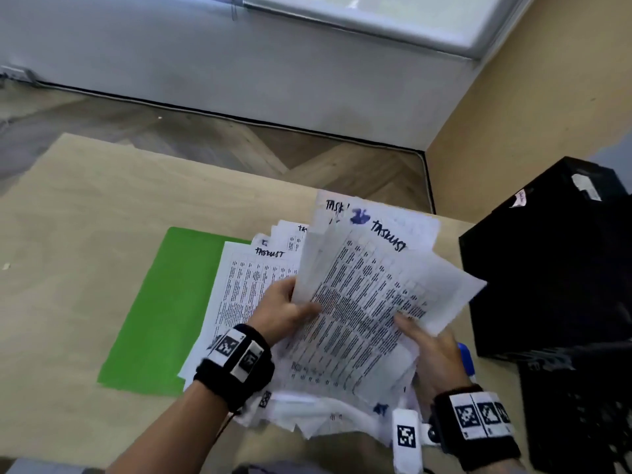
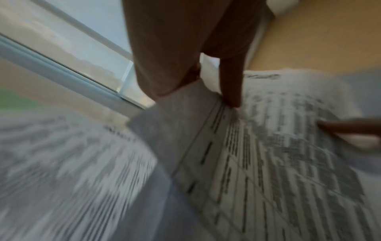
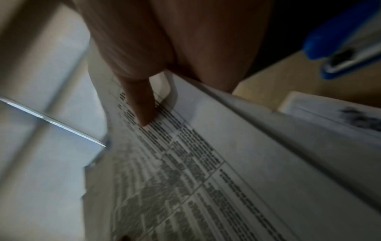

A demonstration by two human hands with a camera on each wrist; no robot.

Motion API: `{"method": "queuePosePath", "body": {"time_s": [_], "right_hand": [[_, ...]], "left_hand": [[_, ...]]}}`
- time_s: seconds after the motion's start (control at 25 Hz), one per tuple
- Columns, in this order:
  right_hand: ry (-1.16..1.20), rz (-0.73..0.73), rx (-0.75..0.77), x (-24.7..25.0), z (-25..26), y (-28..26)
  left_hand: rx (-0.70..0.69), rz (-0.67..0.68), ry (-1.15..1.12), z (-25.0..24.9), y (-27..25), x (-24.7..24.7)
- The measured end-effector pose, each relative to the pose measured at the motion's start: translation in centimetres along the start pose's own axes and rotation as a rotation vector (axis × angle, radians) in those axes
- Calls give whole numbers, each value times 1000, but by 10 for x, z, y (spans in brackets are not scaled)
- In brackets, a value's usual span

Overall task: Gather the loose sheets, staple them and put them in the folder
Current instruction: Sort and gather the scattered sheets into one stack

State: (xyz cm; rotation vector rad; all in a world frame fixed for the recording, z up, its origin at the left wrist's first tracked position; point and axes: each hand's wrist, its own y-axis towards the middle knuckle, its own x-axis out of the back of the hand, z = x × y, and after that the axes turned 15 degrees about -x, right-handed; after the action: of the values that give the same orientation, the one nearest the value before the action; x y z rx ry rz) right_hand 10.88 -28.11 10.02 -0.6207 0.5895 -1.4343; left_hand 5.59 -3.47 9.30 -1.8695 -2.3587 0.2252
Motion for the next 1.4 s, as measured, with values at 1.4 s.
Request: {"method": "queuePosePath", "body": {"time_s": [1.4], "right_hand": [[-80, 144, -140, -84, -58, -4]], "left_hand": [[117, 92, -263, 47, -26, 98]]}}
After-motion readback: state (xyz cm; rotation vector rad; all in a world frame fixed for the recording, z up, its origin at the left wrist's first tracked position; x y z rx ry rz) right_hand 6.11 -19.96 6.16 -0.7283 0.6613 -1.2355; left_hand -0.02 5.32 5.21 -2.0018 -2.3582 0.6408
